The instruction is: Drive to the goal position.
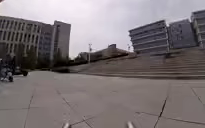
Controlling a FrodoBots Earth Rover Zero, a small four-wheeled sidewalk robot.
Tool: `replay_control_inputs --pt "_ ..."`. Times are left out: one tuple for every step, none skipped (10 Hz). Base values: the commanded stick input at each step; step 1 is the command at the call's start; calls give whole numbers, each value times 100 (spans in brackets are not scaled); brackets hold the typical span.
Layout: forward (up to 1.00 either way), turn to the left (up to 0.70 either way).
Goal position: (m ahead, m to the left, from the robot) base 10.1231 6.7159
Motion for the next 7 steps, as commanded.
replay_control_inputs --pt "85 0" --pt "85 0" --pt "85 3" --pt "85 18" --pt "85 29" --pt "85 33" --pt "85 34"
